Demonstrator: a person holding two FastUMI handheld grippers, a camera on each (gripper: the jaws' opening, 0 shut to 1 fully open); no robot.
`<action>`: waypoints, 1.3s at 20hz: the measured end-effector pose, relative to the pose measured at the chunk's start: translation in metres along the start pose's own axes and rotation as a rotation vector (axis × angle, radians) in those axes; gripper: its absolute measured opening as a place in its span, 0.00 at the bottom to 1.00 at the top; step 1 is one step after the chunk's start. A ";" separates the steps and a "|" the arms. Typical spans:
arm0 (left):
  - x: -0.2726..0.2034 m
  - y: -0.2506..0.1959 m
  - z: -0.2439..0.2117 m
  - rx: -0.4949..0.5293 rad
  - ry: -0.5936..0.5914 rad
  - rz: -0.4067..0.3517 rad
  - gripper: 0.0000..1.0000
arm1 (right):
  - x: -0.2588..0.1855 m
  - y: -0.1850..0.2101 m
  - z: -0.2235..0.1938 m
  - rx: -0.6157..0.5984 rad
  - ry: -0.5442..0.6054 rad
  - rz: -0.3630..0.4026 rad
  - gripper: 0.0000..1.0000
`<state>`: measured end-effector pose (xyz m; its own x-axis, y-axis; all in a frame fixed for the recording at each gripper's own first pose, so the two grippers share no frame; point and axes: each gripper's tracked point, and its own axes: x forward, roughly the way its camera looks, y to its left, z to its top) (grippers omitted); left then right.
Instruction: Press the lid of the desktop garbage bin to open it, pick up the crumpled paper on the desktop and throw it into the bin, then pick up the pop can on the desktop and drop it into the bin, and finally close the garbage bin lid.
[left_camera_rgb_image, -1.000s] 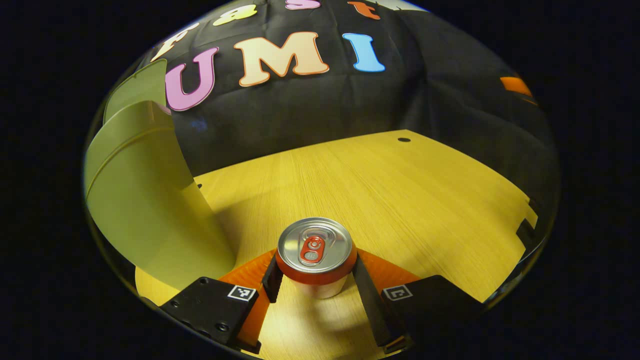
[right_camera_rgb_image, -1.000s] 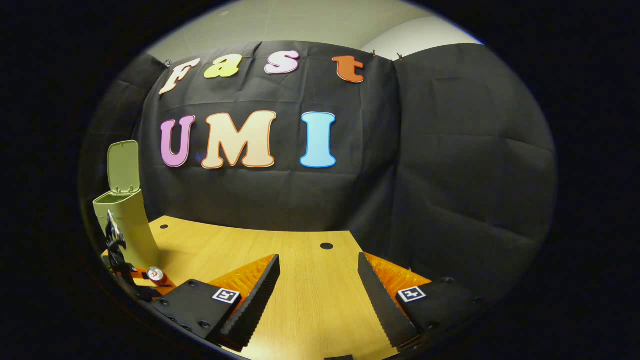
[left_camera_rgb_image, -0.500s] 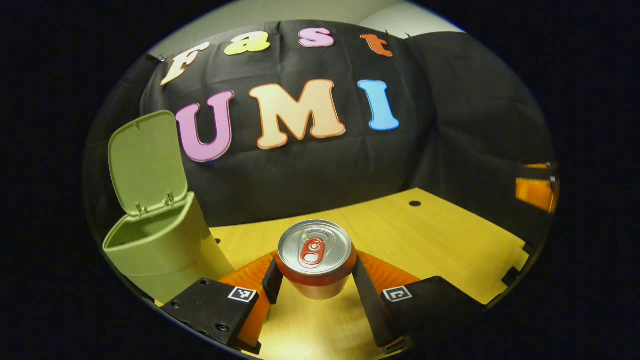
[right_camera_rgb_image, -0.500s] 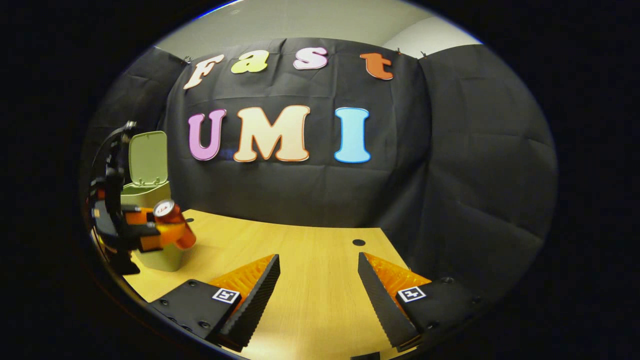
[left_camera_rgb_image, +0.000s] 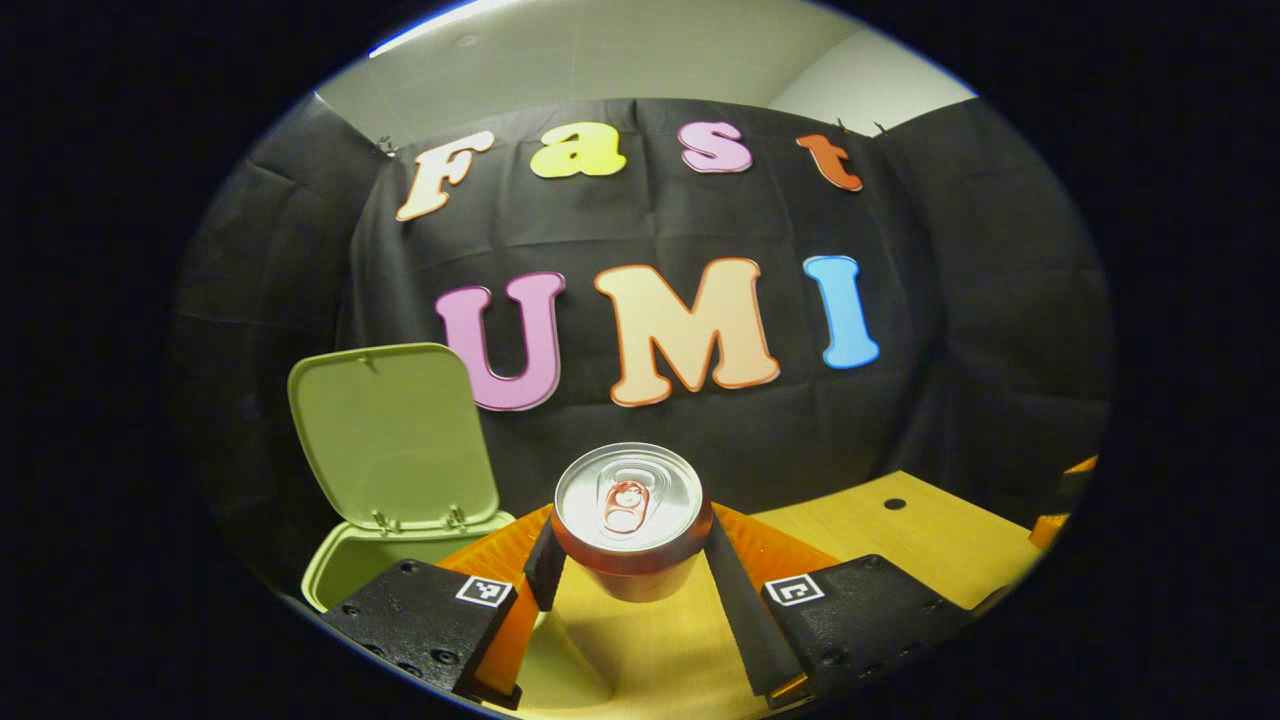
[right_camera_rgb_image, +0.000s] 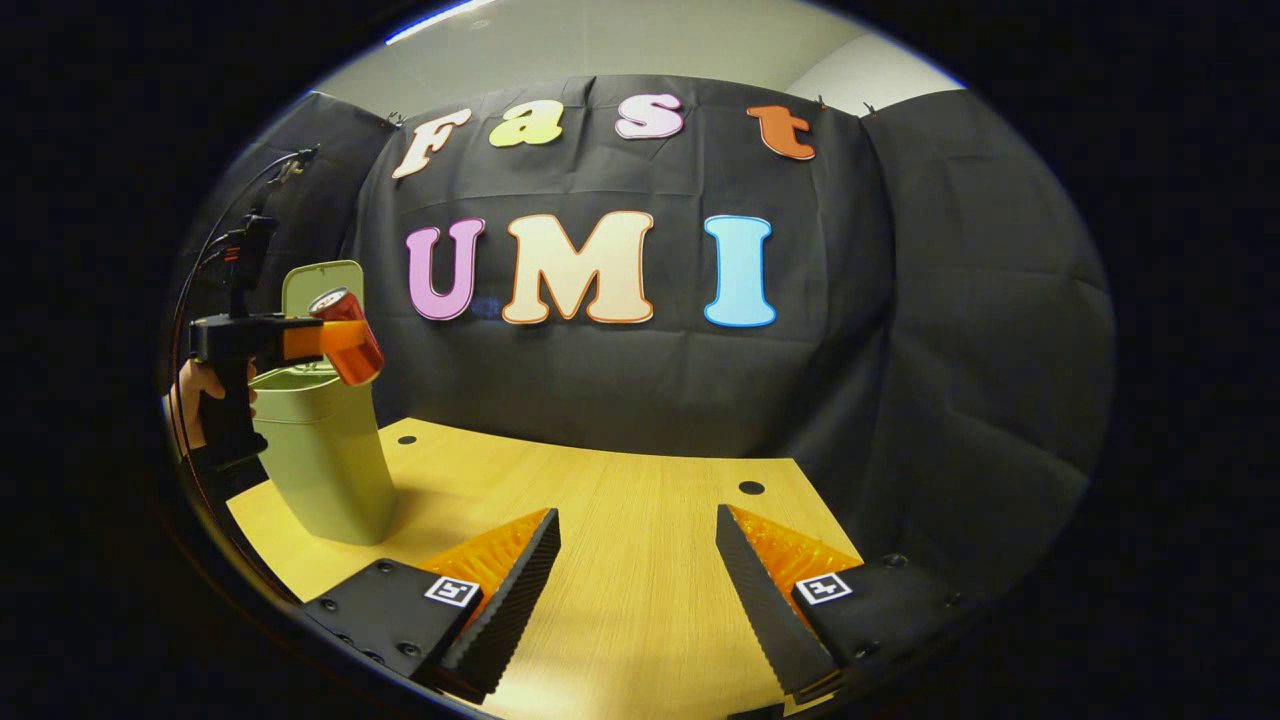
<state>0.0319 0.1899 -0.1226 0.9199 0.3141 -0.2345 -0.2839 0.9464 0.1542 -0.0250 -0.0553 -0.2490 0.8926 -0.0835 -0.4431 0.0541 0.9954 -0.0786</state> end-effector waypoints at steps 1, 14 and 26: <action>0.000 0.014 0.002 0.006 -0.004 0.033 0.76 | 0.001 0.002 0.000 0.003 0.000 0.006 0.98; -0.020 0.137 -0.026 -0.037 0.009 0.288 0.96 | 0.022 0.051 0.008 0.000 -0.009 0.080 0.99; 0.040 0.193 0.111 0.009 -0.178 0.233 0.95 | 0.016 0.087 -0.004 0.045 -0.002 0.021 0.99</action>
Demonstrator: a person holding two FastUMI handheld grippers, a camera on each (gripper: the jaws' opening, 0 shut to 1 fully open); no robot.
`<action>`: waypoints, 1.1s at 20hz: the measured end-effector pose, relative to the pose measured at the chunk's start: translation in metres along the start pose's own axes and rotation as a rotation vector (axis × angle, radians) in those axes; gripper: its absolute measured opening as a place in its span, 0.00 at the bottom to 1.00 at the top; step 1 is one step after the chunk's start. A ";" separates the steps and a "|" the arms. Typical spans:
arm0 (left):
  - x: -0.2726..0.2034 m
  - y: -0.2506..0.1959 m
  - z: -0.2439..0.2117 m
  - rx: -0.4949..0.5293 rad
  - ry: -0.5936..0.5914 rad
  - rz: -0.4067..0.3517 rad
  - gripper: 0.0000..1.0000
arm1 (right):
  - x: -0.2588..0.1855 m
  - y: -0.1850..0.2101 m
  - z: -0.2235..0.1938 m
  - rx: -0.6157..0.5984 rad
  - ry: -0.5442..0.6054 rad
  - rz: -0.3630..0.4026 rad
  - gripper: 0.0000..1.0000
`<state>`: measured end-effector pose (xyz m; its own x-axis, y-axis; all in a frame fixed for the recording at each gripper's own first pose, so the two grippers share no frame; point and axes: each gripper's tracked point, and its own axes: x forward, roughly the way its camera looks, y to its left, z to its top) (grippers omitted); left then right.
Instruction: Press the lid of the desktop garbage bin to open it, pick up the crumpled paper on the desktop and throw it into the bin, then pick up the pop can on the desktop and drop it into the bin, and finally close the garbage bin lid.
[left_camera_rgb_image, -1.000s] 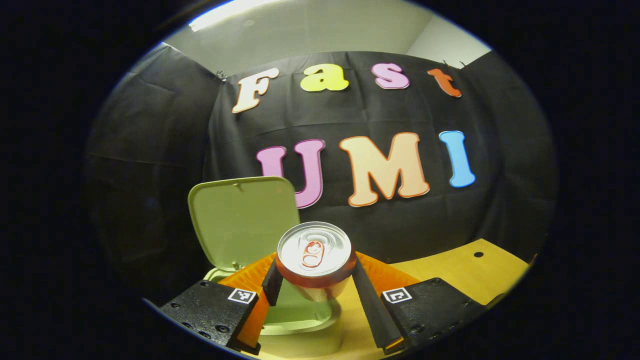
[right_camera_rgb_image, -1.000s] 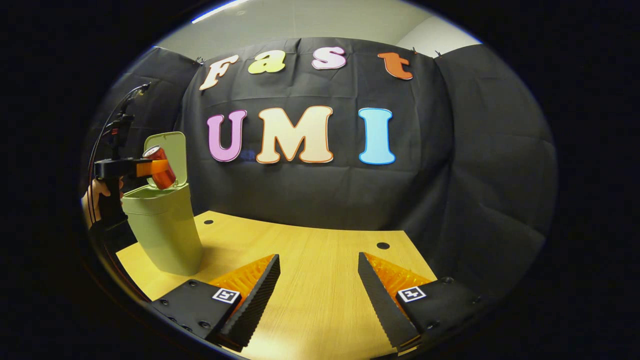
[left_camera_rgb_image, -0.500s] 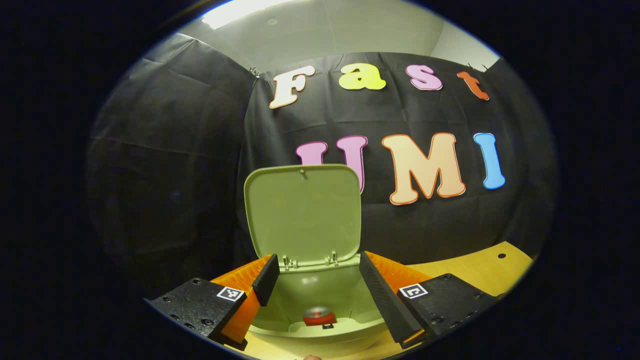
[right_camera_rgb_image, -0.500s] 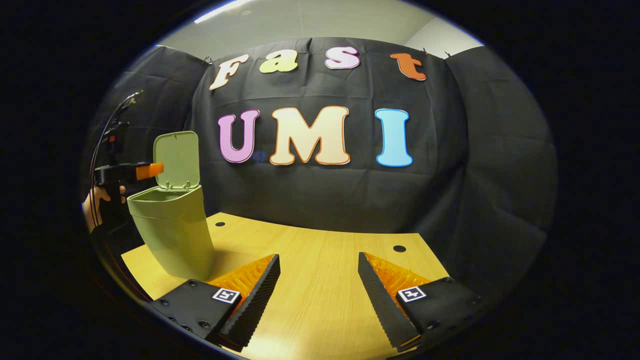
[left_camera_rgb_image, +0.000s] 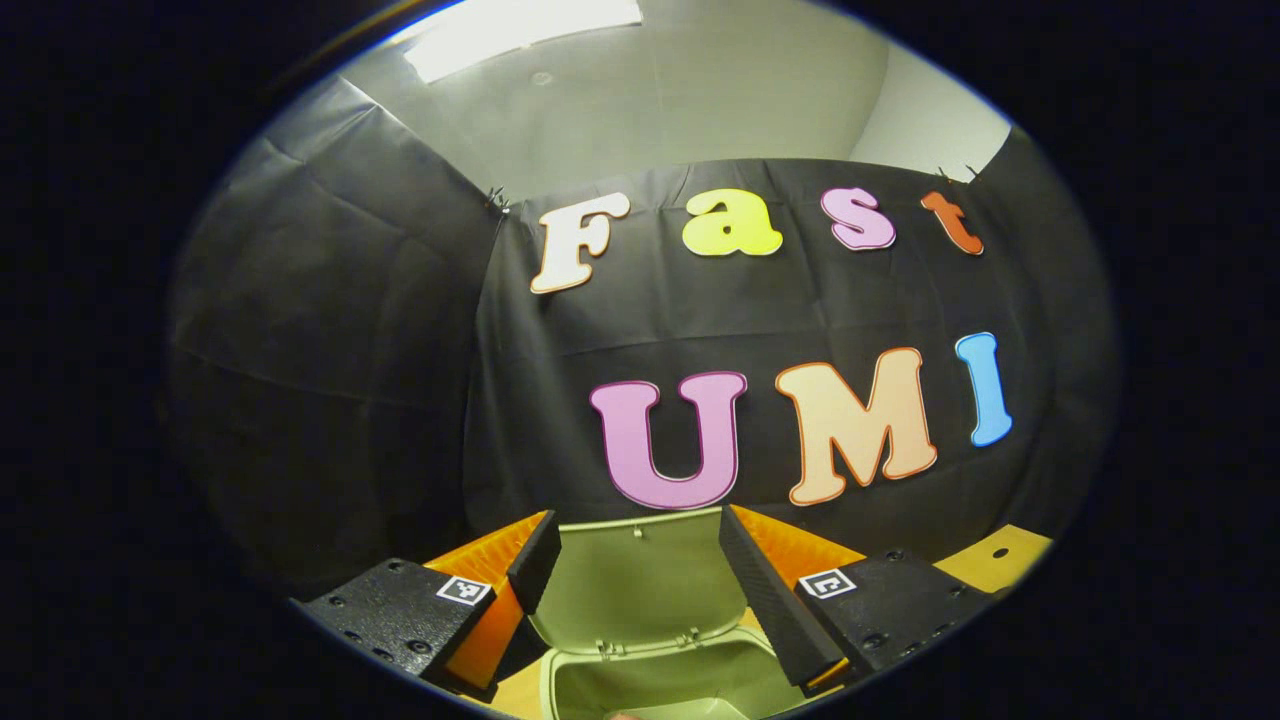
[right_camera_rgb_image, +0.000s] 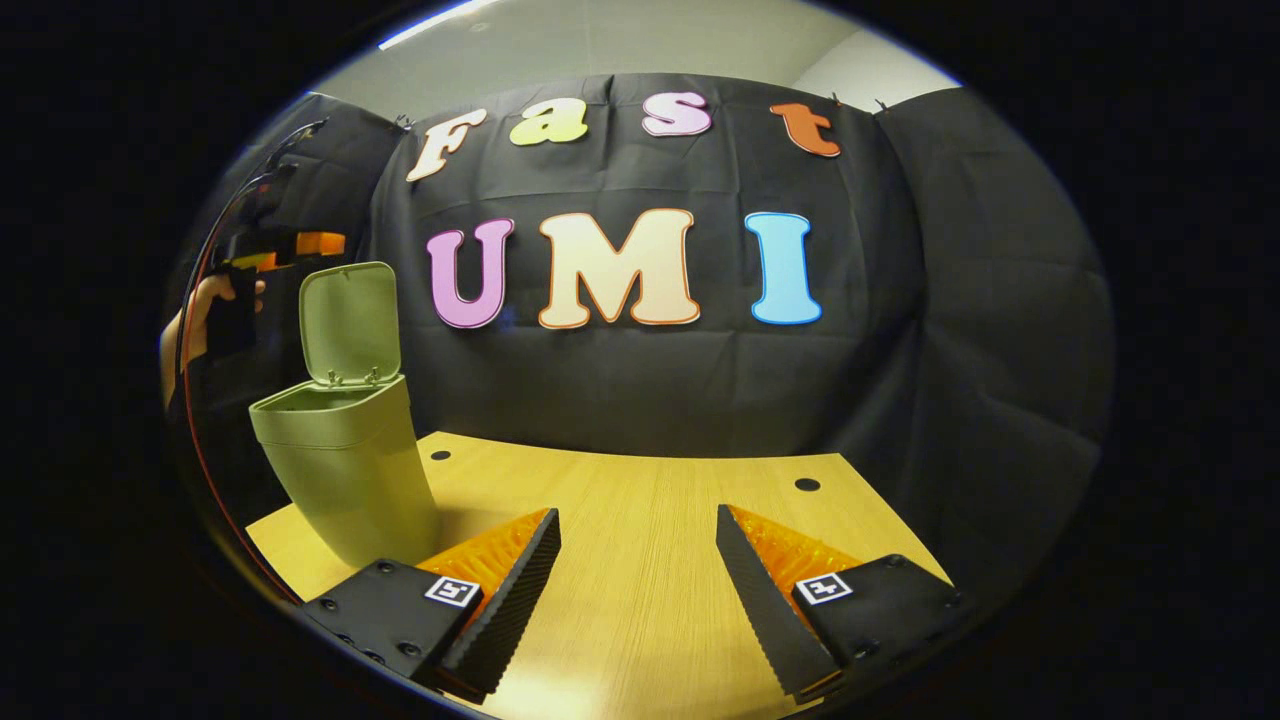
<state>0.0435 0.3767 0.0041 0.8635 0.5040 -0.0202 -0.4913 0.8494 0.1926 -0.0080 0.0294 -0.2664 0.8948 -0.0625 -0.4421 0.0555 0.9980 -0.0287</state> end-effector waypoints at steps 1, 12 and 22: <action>0.009 0.002 -0.001 -0.005 0.012 -0.002 0.99 | -0.001 0.001 -0.001 0.002 0.002 -0.009 1.00; 0.044 0.007 -0.029 -0.061 0.133 -0.020 0.98 | -0.011 -0.003 -0.006 -0.008 0.019 -0.056 0.99; -0.022 -0.013 -0.037 -0.050 0.166 -0.017 0.97 | -0.001 -0.002 0.007 -0.015 0.002 0.055 0.98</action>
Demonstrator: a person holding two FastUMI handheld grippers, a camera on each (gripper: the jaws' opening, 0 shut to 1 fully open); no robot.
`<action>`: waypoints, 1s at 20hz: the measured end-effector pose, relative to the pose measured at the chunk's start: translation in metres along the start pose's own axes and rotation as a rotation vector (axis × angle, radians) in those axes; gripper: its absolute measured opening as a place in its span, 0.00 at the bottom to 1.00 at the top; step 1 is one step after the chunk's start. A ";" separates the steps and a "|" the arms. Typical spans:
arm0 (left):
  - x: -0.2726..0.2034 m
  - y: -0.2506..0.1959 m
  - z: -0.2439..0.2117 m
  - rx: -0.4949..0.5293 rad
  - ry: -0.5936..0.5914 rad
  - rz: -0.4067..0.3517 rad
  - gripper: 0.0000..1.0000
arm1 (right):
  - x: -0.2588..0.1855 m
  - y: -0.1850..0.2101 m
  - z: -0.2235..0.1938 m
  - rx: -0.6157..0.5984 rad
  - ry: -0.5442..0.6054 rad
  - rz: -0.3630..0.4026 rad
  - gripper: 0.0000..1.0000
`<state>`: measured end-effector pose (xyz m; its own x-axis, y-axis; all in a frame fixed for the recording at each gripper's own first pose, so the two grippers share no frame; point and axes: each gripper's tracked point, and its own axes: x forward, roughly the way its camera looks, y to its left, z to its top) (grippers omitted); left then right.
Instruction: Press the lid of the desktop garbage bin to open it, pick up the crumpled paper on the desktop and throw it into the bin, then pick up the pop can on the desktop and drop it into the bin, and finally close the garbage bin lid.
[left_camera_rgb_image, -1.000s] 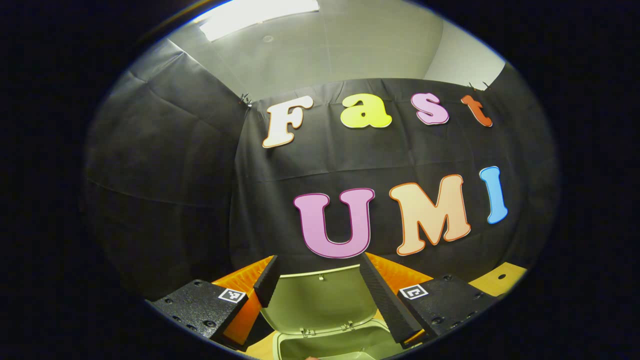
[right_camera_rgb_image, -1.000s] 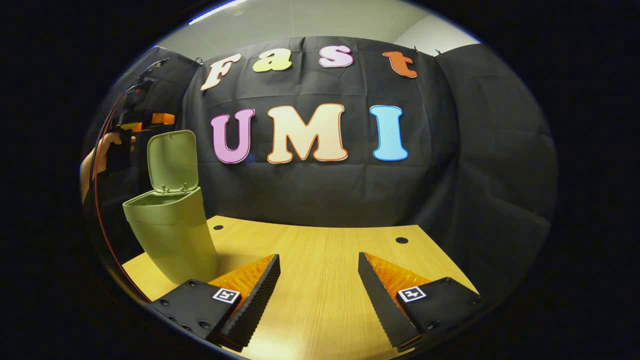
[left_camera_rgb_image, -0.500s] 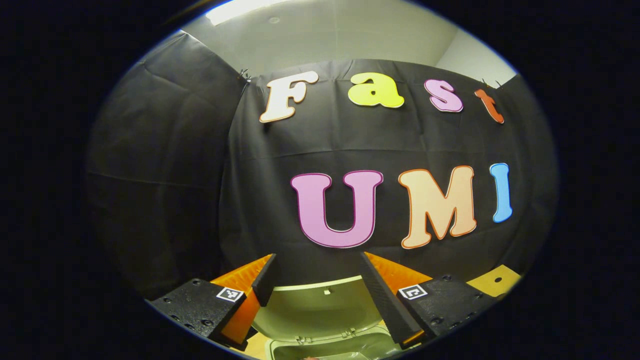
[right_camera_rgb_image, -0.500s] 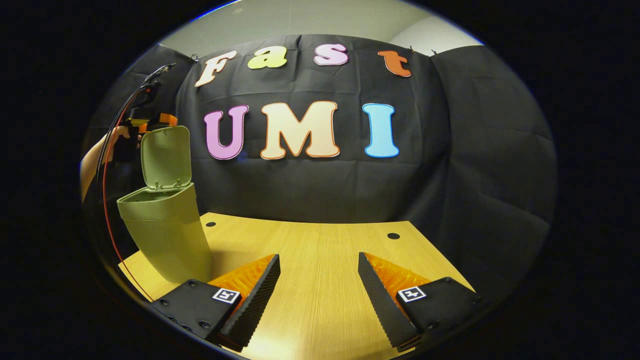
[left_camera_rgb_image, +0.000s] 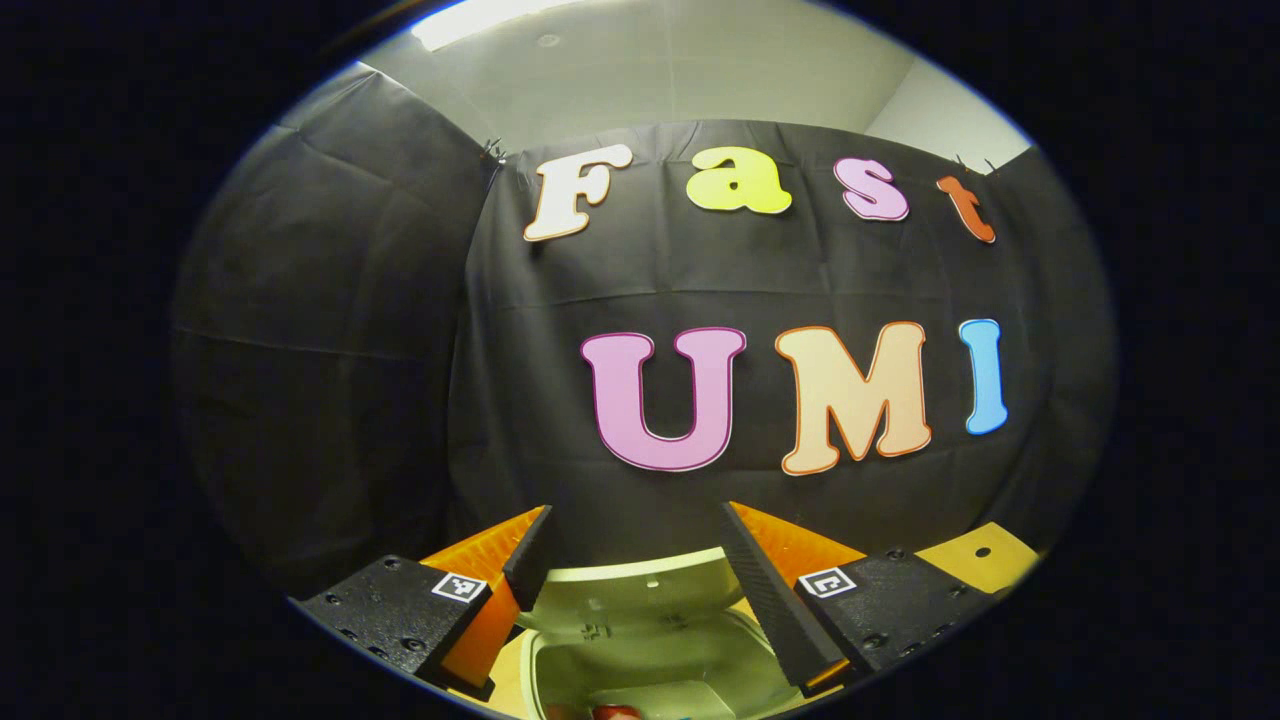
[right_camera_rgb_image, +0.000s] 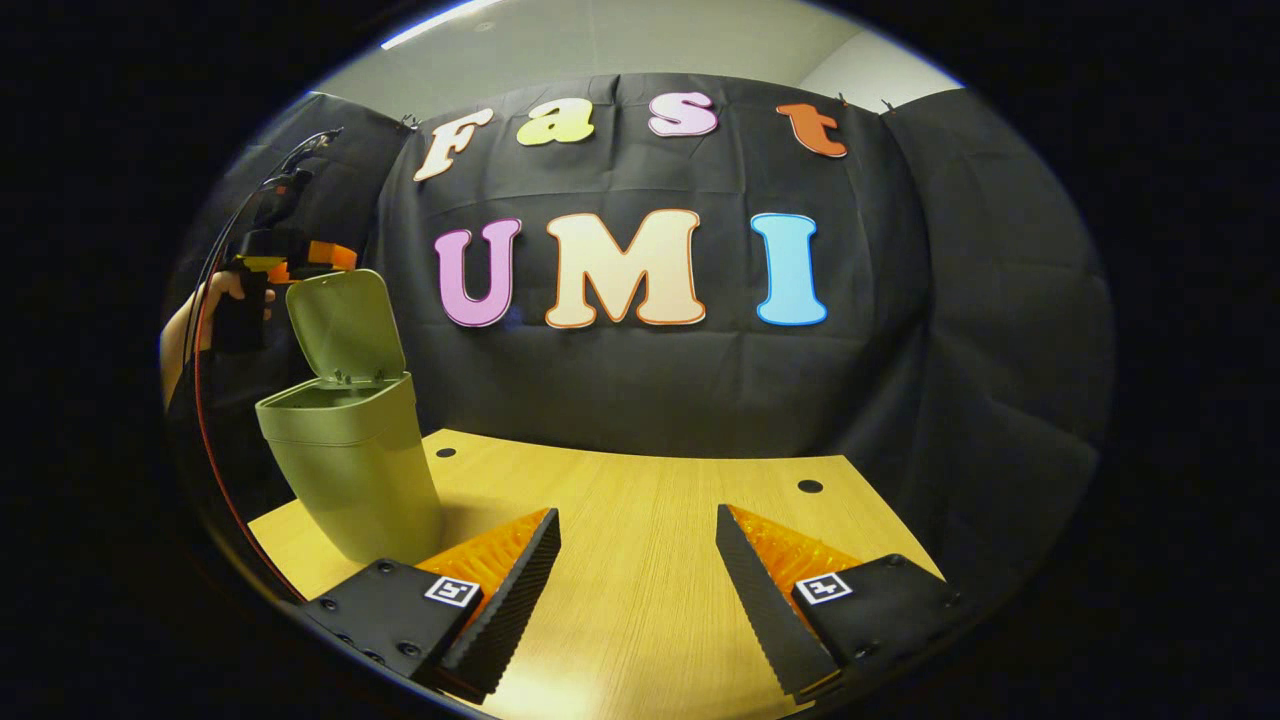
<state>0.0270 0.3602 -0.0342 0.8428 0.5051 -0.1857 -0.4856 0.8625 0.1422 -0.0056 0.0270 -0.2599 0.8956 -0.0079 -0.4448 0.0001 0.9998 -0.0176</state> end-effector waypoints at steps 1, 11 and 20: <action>-0.005 -0.004 -0.005 0.003 0.013 -0.006 0.99 | 0.001 0.000 0.000 -0.002 0.000 0.012 0.98; -0.038 -0.028 -0.063 -0.014 0.116 -0.017 0.96 | 0.003 -0.002 -0.004 -0.019 0.015 0.076 1.00; -0.050 -0.037 -0.114 -0.058 0.197 -0.021 0.96 | 0.005 -0.003 -0.007 -0.048 0.029 0.078 0.99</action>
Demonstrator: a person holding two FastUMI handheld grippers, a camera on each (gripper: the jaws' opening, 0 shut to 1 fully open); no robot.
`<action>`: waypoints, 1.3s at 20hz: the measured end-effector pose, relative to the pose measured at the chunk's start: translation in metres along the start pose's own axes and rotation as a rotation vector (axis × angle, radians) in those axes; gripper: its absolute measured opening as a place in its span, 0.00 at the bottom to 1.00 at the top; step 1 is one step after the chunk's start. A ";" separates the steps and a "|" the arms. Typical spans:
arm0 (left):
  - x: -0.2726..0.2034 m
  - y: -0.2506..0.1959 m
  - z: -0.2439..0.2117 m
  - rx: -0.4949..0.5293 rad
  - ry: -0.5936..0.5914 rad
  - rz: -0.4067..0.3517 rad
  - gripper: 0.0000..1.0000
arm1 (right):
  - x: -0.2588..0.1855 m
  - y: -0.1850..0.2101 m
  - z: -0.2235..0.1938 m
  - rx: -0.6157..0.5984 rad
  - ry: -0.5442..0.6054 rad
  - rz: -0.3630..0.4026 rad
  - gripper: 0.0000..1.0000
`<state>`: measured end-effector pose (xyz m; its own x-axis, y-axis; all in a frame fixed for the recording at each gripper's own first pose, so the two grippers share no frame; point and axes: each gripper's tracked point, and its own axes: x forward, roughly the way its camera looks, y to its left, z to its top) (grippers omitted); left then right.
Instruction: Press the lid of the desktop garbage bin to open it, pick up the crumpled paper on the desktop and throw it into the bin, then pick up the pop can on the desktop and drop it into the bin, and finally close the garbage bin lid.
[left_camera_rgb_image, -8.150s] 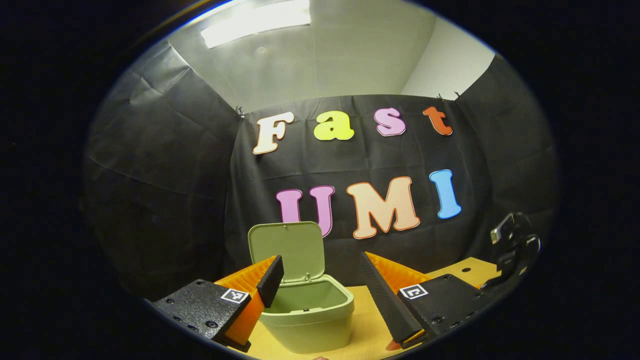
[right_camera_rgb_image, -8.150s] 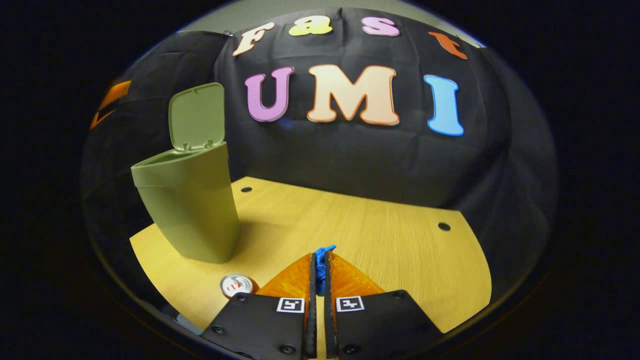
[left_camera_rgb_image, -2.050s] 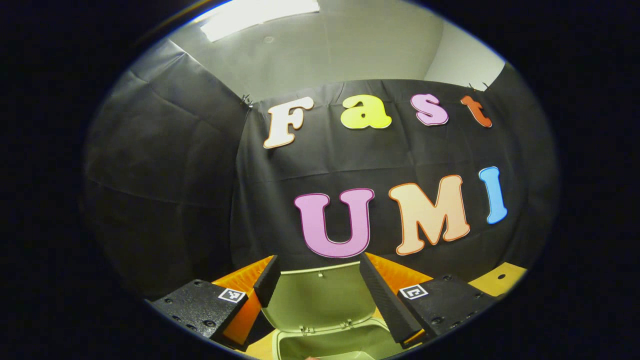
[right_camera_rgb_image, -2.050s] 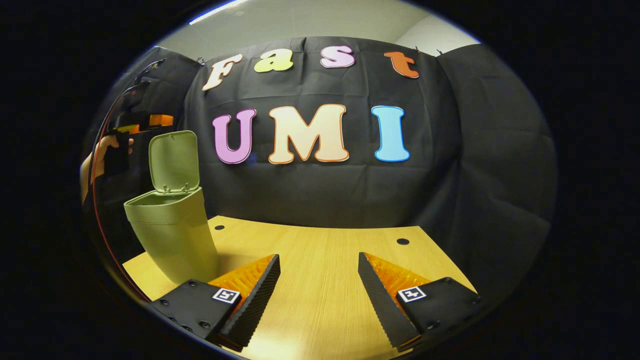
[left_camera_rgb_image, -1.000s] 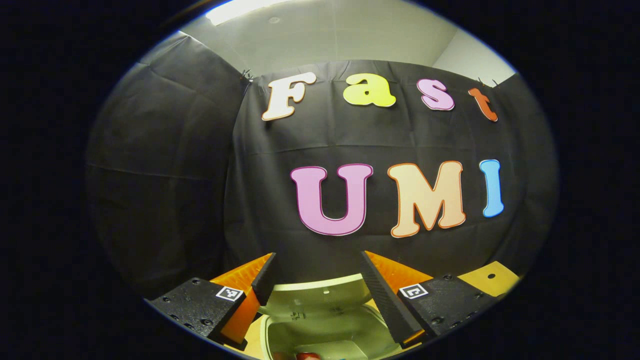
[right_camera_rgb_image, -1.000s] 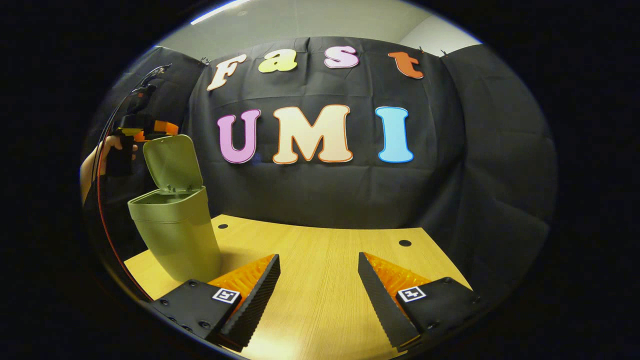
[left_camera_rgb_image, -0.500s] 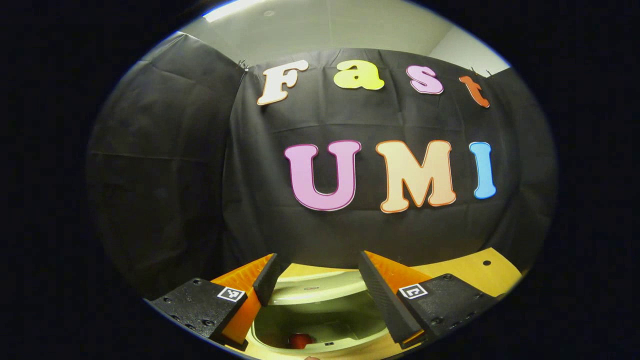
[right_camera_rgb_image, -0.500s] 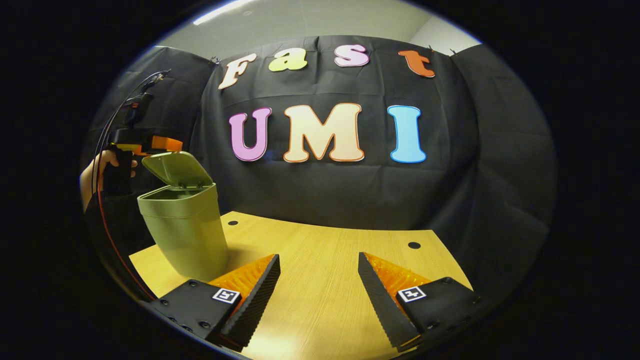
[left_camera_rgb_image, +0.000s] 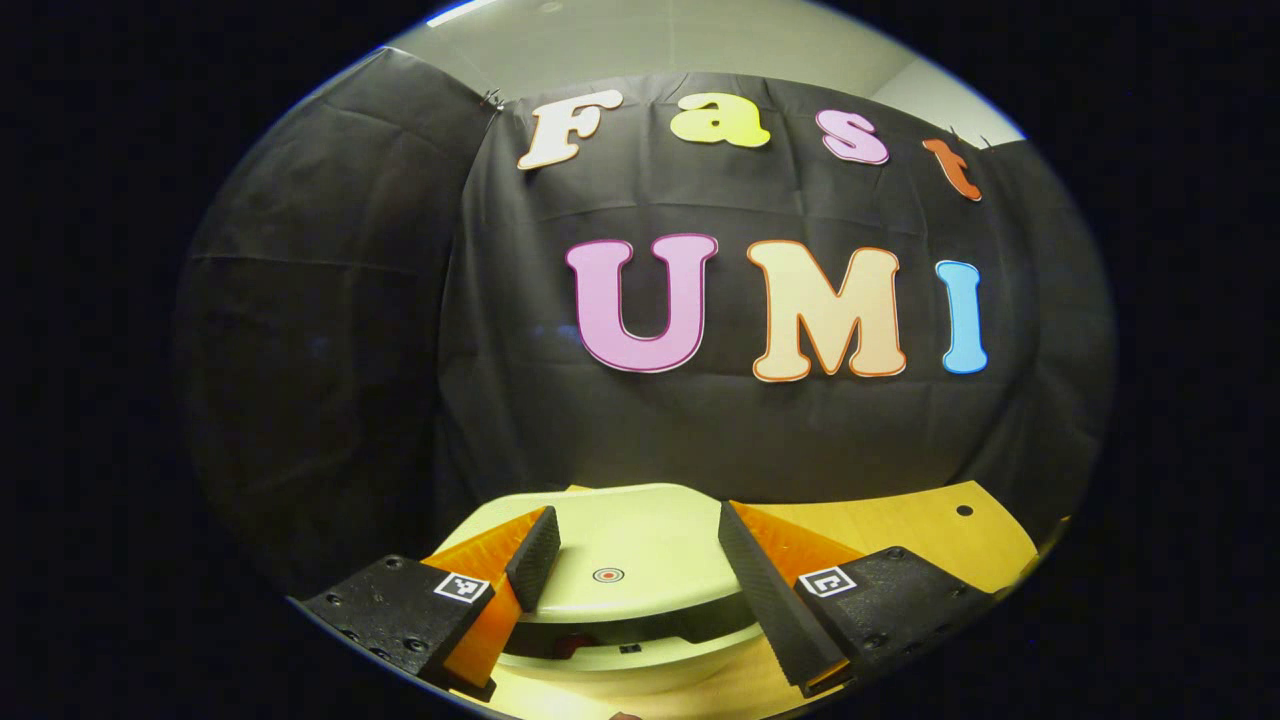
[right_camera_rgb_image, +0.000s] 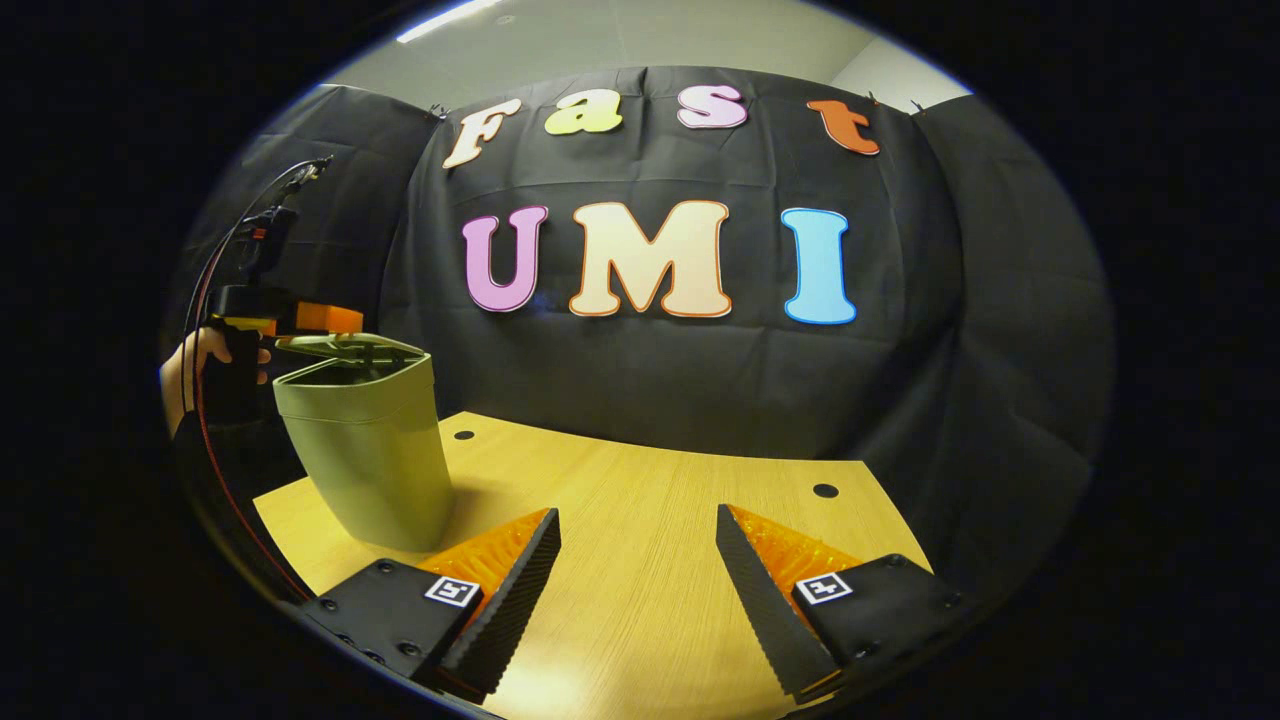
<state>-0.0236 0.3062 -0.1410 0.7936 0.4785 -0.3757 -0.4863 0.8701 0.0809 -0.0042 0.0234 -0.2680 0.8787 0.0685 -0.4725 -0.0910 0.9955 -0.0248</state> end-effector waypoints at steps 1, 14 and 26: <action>0.001 0.000 -0.005 -0.005 0.010 0.000 0.96 | 0.001 0.000 -0.001 0.001 0.002 0.002 0.99; -0.004 0.001 -0.044 0.073 0.007 0.014 0.95 | 0.009 0.008 -0.002 0.011 0.007 0.017 0.99; -0.010 -0.005 -0.036 0.097 -0.047 -0.047 0.96 | -0.001 0.003 0.035 0.062 -0.089 0.004 0.98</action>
<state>-0.0425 0.2927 -0.1712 0.8319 0.4403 -0.3377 -0.4126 0.8978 0.1540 0.0110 0.0286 -0.2373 0.9169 0.0756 -0.3920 -0.0682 0.9971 0.0329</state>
